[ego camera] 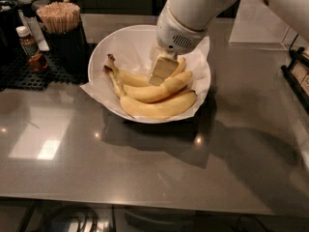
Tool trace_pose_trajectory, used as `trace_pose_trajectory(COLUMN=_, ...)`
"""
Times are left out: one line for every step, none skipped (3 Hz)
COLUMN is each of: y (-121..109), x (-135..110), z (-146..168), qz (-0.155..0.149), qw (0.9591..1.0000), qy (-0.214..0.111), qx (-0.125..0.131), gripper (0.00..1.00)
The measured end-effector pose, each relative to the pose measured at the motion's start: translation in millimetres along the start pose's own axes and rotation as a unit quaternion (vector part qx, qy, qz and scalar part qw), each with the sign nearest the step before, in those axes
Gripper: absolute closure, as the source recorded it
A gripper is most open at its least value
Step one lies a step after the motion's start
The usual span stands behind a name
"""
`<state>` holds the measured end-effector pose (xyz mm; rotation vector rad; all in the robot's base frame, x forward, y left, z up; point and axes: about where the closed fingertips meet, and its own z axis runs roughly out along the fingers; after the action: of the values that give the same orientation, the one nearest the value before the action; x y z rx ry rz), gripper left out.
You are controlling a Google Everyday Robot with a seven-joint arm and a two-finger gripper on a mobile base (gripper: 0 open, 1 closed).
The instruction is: Pick banana from white bowl
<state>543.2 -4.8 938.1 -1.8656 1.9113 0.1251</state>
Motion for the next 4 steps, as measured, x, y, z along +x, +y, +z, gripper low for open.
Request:
trace_pose_trajectory(y=-3, x=0, z=13, qz=-0.011, qw=0.9996, qy=-0.014, qx=-0.024, gripper=0.45)
trace_pose_trajectory(y=0, x=-3, z=22, qz=-0.017, qw=0.9985, qy=-0.015, qx=-0.050, gripper=0.45)
trace_pose_trajectory(y=6, x=-8, z=24, qz=-0.022, qw=0.9975, qy=-0.002, qx=-0.067, gripper=0.45)
trace_pose_trajectory(y=11, x=-11, z=26, qz=-0.023, qw=0.9969, qy=0.004, qx=-0.075, gripper=0.45)
